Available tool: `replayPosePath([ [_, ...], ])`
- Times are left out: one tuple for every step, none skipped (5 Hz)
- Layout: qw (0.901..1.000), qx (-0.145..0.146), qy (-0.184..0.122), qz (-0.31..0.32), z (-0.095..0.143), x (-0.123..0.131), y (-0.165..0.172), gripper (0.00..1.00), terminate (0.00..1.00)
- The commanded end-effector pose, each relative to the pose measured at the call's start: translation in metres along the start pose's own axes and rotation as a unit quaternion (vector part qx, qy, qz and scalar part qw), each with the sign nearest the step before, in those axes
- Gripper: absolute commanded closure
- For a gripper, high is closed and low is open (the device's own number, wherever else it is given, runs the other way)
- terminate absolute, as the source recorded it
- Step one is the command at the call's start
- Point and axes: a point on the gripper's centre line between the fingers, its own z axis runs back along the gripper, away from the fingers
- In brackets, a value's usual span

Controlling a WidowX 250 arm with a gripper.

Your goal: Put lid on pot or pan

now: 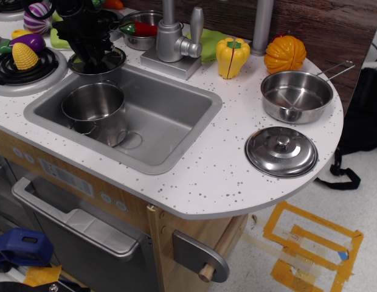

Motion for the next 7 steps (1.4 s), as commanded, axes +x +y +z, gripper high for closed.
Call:
replayPosePath([
  [0.9997, 0.017, -0.020, 0.001, 0.026, 0.013, -0.001, 1.00, 0.00],
  [0.9995, 0.019, -0.022, 0.011, 0.036, 0.013, -0.007, 1.00, 0.00],
  [0.9990, 0.029, -0.019, 0.028, 0.056, 0.008, -0.022, 1.00, 0.00],
  [0.9981, 0.039, -0.008, 0.046, 0.077, 0.002, -0.030, 1.00, 0.00],
  [0.9966, 0.037, -0.002, 0.073, 0.082, -0.014, -0.040, 1.00, 0.00],
  [0.9938, 0.048, -0.005, 0.100, 0.080, -0.030, -0.047, 1.00, 0.00],
  [0.9923, 0.032, 0.000, 0.120, 0.077, -0.041, -0.048, 1.00, 0.00],
])
